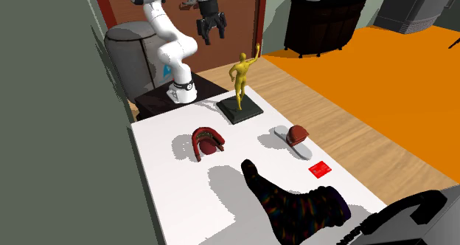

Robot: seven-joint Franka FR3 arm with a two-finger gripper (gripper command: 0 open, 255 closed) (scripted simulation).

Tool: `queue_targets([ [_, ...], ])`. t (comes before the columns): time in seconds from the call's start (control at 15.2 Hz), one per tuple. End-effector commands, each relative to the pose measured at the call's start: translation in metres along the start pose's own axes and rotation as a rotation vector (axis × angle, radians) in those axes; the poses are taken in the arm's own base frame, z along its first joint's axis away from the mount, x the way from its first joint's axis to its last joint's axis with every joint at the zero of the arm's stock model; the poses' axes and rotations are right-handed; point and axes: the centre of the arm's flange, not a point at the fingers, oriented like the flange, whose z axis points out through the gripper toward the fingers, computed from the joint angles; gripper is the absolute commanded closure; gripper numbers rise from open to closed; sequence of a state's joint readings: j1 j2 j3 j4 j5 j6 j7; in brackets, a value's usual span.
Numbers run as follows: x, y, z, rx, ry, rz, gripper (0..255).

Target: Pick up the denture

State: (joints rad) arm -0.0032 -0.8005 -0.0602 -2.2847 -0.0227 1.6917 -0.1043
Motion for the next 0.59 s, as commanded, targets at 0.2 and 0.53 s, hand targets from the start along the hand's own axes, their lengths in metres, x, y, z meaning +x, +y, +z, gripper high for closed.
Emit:
queue_targets([
  [0.2, 0.014, 0.021, 0.032, -0.001, -0.019, -0.003, 0],
  [0.53, 0.036, 0.055, 0.085, -0.004, -0.050, -0.009, 0],
])
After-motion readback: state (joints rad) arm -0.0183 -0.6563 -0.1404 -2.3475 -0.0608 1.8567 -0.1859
